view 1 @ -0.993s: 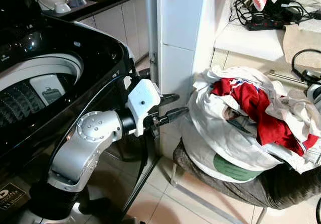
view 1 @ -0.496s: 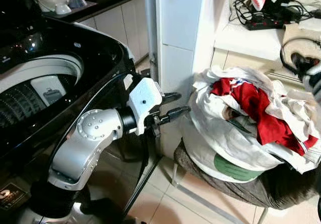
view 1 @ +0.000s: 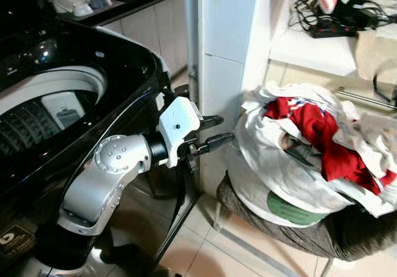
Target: Clothes washing
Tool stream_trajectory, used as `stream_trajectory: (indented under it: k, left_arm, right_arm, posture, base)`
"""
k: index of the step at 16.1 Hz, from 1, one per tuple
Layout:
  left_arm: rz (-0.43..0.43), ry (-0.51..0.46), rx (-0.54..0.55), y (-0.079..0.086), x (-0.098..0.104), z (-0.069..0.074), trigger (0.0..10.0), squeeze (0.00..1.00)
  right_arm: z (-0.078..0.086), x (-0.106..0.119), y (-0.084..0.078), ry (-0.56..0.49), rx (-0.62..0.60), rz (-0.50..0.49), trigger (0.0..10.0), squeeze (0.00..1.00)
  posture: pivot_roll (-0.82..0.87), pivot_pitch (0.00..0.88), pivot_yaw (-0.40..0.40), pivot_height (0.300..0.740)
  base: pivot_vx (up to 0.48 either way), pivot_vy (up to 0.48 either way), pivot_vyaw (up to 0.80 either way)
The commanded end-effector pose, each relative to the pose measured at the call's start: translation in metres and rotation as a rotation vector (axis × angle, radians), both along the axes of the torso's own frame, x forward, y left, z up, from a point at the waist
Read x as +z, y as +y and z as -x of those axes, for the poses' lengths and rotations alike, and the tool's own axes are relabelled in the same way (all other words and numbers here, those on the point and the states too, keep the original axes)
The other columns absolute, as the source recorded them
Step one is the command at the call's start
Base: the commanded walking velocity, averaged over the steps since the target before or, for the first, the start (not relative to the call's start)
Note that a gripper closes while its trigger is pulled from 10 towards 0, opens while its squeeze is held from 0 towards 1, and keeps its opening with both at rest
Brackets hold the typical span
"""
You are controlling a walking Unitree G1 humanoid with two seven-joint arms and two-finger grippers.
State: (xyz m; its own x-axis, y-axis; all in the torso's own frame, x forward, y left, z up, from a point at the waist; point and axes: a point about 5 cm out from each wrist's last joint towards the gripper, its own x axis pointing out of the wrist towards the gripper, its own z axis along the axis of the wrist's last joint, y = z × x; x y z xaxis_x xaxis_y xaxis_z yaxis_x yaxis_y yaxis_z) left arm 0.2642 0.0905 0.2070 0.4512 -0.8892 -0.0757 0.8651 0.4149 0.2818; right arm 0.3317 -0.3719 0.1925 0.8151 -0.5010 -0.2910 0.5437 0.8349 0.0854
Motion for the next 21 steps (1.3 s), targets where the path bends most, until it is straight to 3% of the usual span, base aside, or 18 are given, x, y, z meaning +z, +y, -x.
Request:
stream_trajectory:
  k: [1,5,6,8,13,14,16,21]
  left_arm:
    - [-0.008,-0.008,-0.033,-0.003,0.004,0.004,10.0,0.00]
    - [-0.006,-0.004,-0.045,-0.004,0.004,0.005,10.0,0.00]
    - [-0.007,-0.005,-0.049,-0.005,0.004,0.005,10.0,0.00]
    - [-0.007,-0.008,-0.061,-0.007,0.006,0.006,10.0,0.00]
    - [0.018,0.027,-0.185,-0.011,0.007,0.021,10.0,0.00]
    - [0.026,0.026,-0.189,-0.012,0.008,0.021,10.0,0.00]
    - [0.030,0.024,-0.190,-0.012,0.010,0.021,10.0,0.00]
    - [0.022,0.020,-0.187,-0.011,0.010,0.020,10.0,0.00]
  right_arm:
    - [0.003,-0.004,-0.003,0.007,-0.024,-0.058,10.0,1.00]
    - [0.016,-0.030,-0.010,0.102,-0.058,-0.189,10.0,1.00]
    - [0.017,-0.040,-0.004,0.135,-0.035,-0.253,10.0,0.00]
    - [0.013,-0.049,0.008,0.084,0.023,-0.409,10.0,0.00]
    - [0.011,-0.057,0.020,0.178,0.113,-0.375,10.0,0.00]
    - [0.011,-0.057,0.021,0.177,0.115,-0.377,5.6,0.00]
    - [0.010,-0.057,0.021,0.175,0.121,-0.373,0.0,0.00]
    - [0.010,-0.055,0.023,0.173,0.149,-0.364,0.0,0.00]
  posture:
    - [-0.01,0.000,0.049,0.740]
    - [-0.02,0.000,0.049,0.740]
    - [-0.02,0.000,0.050,0.740]
    - [-0.01,0.000,0.049,0.740]
    - [-0.01,0.000,0.050,0.740]
    - [-0.01,0.000,0.050,0.740]
    - [-0.01,0.000,0.049,0.740]
    - [-0.01,0.000,0.051,0.740]
  base:
    - [0.000,0.000,0.00]
    - [0.000,0.000,0.00]
    - [0.000,0.000,0.00]
    - [0.000,0.000,0.00]
    - [0.000,0.000,0.00]
    - [0.000,0.000,0.00]
    - [0.000,0.000,0.00]
    - [0.000,0.000,0.00]
